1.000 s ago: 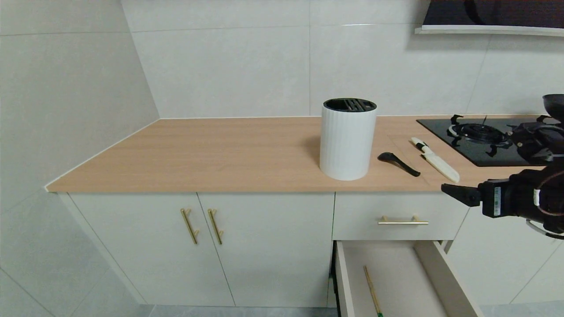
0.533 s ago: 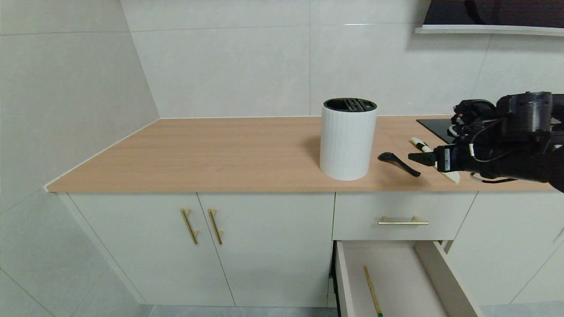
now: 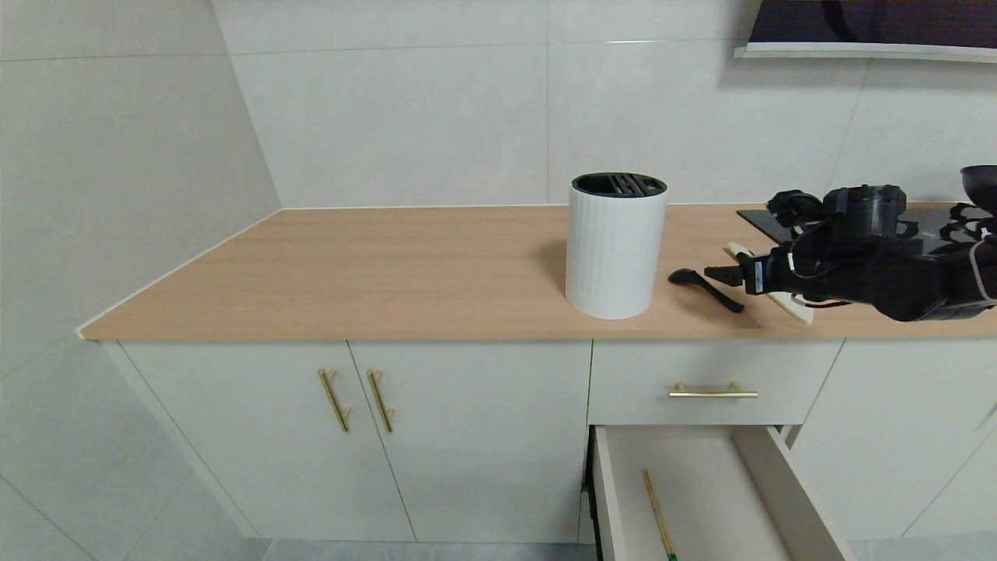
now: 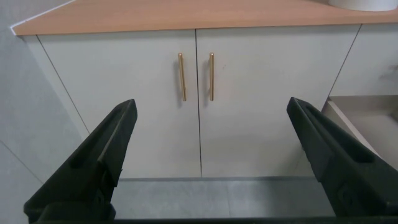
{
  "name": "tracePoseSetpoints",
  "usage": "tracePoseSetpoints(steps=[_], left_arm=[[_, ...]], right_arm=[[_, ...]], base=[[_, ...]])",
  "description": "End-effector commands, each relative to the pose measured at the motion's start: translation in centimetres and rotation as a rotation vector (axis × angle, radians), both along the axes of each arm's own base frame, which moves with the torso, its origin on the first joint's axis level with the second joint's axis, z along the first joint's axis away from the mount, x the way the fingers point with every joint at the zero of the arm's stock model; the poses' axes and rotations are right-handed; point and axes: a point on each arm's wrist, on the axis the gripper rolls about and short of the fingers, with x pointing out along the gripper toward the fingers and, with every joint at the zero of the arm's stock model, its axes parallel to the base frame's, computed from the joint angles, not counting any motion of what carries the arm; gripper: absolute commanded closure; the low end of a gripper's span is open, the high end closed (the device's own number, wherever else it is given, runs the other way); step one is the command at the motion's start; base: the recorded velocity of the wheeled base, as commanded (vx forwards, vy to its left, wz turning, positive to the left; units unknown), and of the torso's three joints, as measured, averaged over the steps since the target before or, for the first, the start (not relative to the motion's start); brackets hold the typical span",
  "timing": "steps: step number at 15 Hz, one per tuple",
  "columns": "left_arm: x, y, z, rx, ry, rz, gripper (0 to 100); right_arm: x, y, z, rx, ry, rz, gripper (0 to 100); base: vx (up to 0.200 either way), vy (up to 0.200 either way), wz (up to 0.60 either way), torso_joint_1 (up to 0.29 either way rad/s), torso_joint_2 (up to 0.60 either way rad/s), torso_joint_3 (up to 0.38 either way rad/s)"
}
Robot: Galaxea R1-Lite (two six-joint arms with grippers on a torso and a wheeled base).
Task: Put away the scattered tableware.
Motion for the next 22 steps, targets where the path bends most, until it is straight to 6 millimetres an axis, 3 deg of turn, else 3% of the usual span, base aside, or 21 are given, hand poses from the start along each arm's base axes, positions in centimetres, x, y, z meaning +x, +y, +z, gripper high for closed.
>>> tracePoseSetpoints(steps=[1, 9, 17, 18, 22], left_arm=[[0.0, 0.0, 0.0, 0.0, 0.0, 0.0, 0], [0.0, 0.0, 0.0, 0.0, 0.0, 0.0, 0], [0.0, 0.0, 0.0, 0.0, 0.0, 0.0, 0], [0.0, 0.0, 0.0, 0.0, 0.0, 0.0, 0], [0.0, 0.0, 0.0, 0.0, 0.0, 0.0, 0]], right_arm=[[1.6, -1.1, -2.3, -0.01, 0.029, -0.019, 0], [2.5, -0.3, -4.7, -0.036, 0.071, 0.008, 0], [2.6, -0.1, -5.3, -0.038, 0.087, 0.013, 0], [2.7, -0.1, -5.5, -0.038, 0.09, 0.013, 100], [2.9, 0.0, -5.8, -0.038, 0.096, 0.015, 100]], base=[[0.0, 0.0, 0.0, 0.0, 0.0, 0.0], [0.0, 0.0, 0.0, 0.0, 0.0, 0.0], [0.0, 0.0, 0.0, 0.0, 0.0, 0.0], [0.0, 0.0, 0.0, 0.0, 0.0, 0.0], [0.0, 0.0, 0.0, 0.0, 0.0, 0.0]])
